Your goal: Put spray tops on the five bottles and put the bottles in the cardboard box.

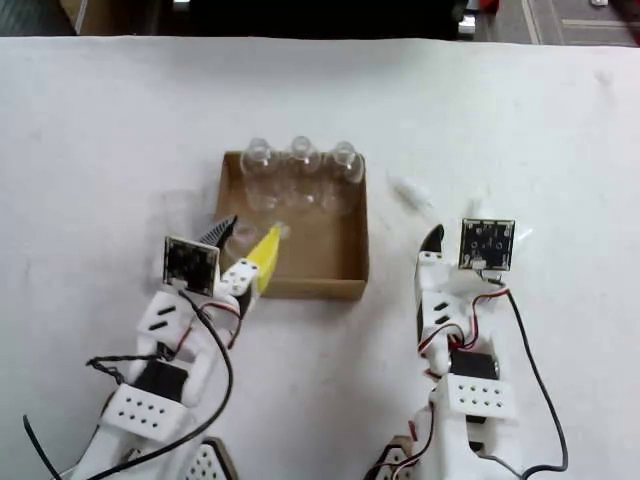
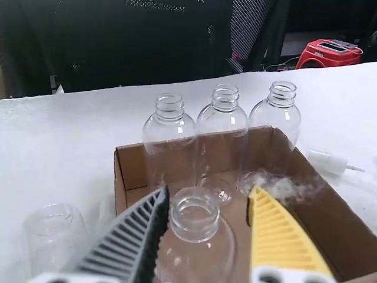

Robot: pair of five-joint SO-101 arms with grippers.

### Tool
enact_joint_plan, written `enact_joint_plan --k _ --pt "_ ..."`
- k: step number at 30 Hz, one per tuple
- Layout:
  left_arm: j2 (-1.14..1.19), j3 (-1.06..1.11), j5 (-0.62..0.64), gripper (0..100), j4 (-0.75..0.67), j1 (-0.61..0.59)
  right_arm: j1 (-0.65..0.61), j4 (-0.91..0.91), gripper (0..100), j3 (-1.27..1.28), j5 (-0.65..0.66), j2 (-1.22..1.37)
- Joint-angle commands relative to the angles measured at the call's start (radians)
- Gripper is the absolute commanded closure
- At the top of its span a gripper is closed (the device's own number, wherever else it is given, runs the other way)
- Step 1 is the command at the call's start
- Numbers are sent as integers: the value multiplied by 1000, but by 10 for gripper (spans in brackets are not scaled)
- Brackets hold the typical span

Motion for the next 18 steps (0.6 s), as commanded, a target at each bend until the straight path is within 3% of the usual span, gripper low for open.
enact_joint_plan --k 1,7,18 --pt "-19 -52 -3 793 94 -8 -2 -22 772 -5 15 -7" --pt "-19 -255 48 789 347 -8 -2 -22 772 -6 15 -7" --pt "-16 -904 61 788 1003 -41 -2 -22 772 -6 15 -12"
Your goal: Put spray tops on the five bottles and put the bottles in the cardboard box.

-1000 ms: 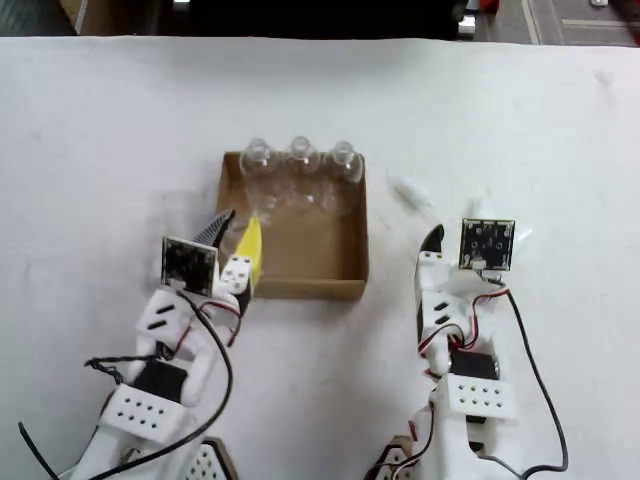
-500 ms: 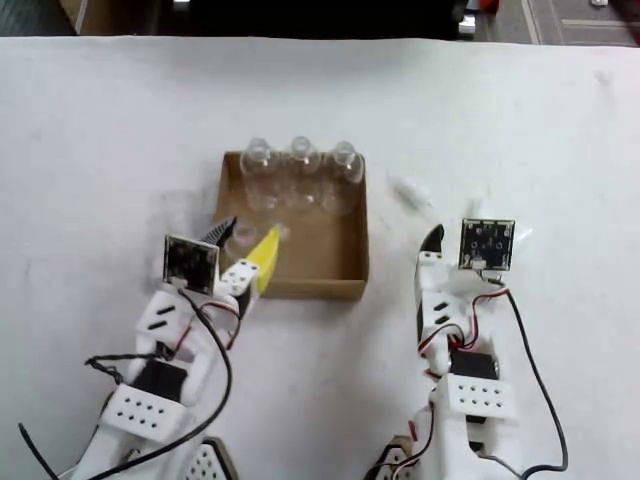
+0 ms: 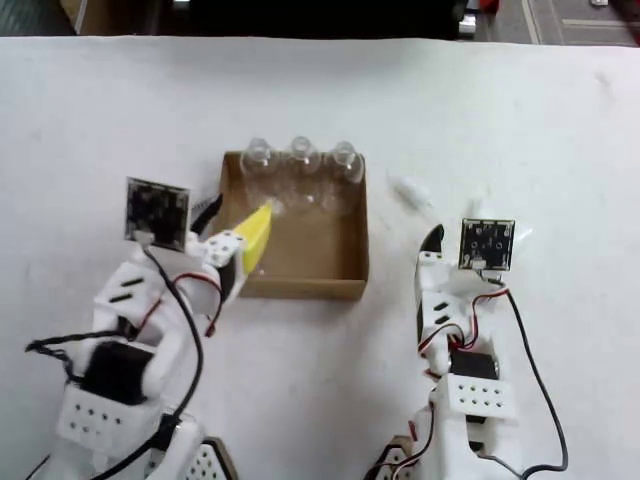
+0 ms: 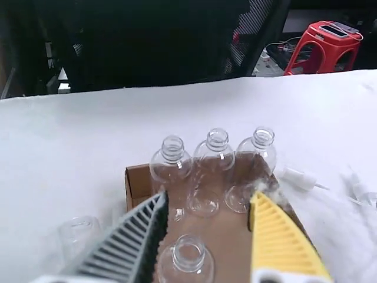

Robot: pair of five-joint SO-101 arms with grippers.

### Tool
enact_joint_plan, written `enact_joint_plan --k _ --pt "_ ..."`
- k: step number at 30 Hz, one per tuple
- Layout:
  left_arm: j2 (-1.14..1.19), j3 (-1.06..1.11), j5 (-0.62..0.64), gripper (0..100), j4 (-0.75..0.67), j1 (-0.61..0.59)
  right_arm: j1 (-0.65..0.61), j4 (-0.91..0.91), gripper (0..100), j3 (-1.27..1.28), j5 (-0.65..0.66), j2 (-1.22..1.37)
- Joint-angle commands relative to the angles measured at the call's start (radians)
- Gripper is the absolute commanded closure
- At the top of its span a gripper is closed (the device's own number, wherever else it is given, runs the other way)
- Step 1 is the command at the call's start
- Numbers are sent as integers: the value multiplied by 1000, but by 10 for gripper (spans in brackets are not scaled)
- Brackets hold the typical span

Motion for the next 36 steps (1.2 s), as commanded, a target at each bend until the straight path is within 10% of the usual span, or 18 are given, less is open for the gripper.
enact_joint_plan --k 1,14,36 --pt "-5 -315 12 788 253 -62 -2 -22 772 -6 15 -12" --pt "125 -370 -325 793 299 -591 -2 -22 772 -6 15 -15" --pt "940 -480 -419 792 92 -596 -2 -22 772 -6 15 -7"
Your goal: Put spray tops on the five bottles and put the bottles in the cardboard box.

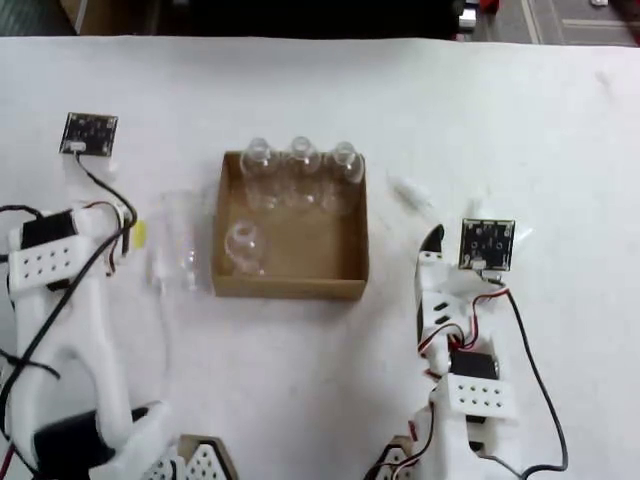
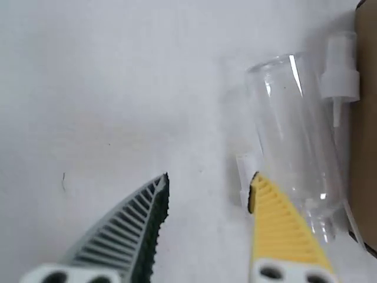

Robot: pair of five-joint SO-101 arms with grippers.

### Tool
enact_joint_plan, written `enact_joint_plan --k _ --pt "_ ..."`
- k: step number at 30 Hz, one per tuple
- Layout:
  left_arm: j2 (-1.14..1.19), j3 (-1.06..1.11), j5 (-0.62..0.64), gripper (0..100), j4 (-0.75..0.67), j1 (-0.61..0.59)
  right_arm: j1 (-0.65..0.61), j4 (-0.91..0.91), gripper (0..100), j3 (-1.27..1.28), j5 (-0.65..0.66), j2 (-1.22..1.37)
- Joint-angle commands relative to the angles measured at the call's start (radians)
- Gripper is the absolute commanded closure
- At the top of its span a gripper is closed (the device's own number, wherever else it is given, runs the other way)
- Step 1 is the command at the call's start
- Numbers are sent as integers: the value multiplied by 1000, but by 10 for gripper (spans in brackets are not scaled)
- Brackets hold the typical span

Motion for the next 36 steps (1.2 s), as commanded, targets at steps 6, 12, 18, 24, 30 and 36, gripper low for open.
enact_joint_plan --k 6,12,18,24,30,36 --pt "64 -107 -52 789 -103 36 -2 -22 772 -6 15 -7" --pt "74 -295 -371 789 -8 54 -2 -22 772 -6 15 -7" --pt "326 -542 -362 793 104 99 -2 -22 772 -6 15 -7" --pt "670 -865 -265 789 221 125 -2 -22 772 -6 15 -5" --pt "862 -1066 -270 789 296 166 -4 -22 772 -6 37 -5" --pt "903 -1114 -270 789 290 223 -36 -22 772 -5 97 -5"
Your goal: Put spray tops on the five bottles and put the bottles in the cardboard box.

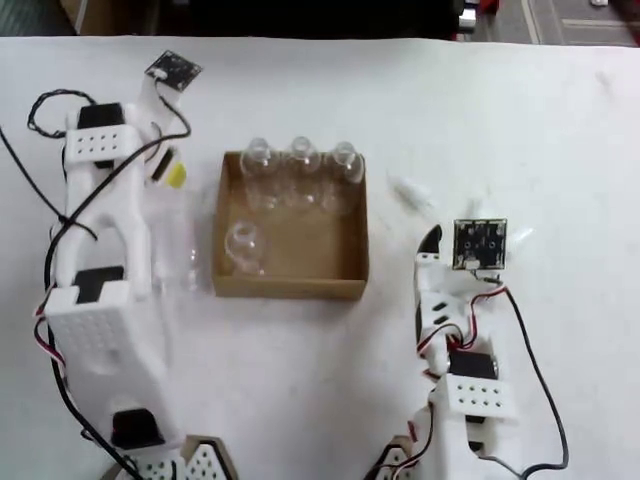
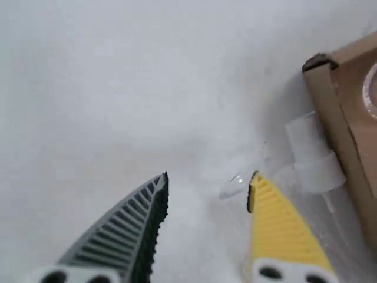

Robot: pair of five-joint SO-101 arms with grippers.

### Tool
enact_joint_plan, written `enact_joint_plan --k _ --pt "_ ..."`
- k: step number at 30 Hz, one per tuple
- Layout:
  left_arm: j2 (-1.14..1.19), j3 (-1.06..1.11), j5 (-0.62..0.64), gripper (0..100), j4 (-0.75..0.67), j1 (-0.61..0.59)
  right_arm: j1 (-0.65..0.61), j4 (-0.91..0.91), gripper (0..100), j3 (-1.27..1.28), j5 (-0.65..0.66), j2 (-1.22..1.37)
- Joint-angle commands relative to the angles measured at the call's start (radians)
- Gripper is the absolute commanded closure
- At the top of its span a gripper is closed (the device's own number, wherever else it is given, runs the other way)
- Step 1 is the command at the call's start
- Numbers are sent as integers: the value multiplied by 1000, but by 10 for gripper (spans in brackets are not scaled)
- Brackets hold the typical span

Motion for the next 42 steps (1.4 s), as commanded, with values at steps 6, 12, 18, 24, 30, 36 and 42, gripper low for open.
enact_joint_plan --k 6,12,18,24,30,36,42 --pt "-8 -61 14 789 -28 64 -8 -22 772 -5 29 -5" --pt "2 -18 -68 790 -28 59 -8 -22 772 -5 29 -5" --pt "35 26 -209 793 -28 -19 -8 -22 772 -5 31 -5" --pt "27 25 -353 793 -12 -206 -8 -22 772 -5 31 -5" --pt "-18 11 -578 794 189 -366 -12 -22 772 -5 31 -5" --pt "-150 3 -735 853 322 -420 -12 -22 772 -5 31 -5" --pt "-329 14 -575 791 373 -291 -12 -22 772 -5 31 -5"
